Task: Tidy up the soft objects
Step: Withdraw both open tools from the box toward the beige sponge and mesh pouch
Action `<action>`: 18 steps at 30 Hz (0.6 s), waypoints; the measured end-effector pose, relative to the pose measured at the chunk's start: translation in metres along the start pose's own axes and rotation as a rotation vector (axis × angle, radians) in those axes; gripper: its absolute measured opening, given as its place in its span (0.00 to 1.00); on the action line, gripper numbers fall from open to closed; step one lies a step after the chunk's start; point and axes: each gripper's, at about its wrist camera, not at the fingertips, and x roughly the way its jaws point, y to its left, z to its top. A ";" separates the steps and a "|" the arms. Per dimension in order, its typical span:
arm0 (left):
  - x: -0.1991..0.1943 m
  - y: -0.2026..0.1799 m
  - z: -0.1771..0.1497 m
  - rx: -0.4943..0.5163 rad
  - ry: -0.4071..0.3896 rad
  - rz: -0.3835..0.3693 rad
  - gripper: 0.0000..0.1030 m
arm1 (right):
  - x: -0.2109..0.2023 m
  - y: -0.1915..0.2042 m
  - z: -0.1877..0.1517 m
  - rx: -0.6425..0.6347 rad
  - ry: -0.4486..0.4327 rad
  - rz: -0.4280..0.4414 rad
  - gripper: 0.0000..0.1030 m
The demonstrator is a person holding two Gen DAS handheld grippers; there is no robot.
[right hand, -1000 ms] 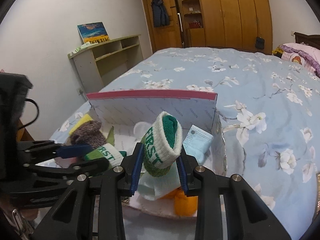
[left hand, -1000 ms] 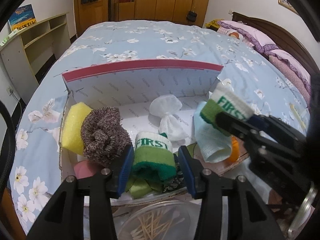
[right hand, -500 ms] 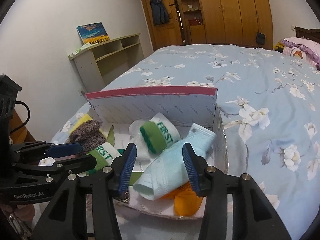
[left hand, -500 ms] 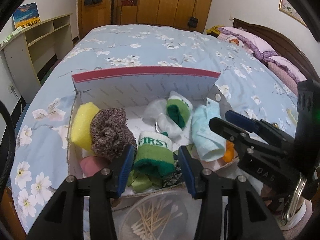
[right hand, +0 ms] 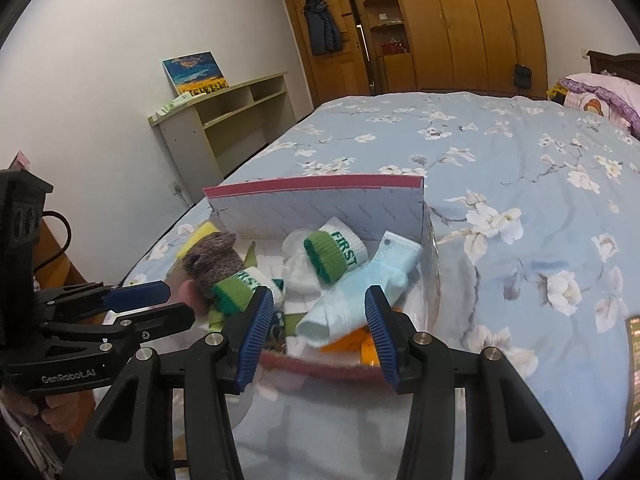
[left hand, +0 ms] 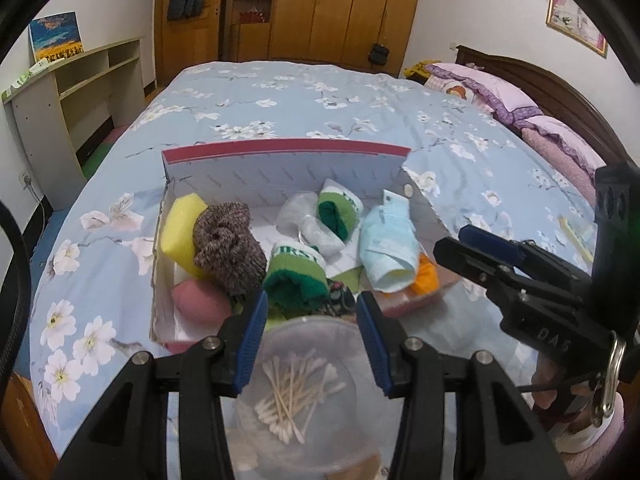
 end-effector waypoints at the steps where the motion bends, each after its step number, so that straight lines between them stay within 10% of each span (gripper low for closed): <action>1: -0.003 -0.001 -0.003 0.001 -0.002 -0.005 0.47 | -0.003 0.000 -0.001 0.003 -0.001 -0.001 0.48; 18: -0.038 -0.019 -0.045 0.007 0.009 -0.046 0.47 | -0.059 0.023 -0.040 -0.023 0.020 -0.026 0.47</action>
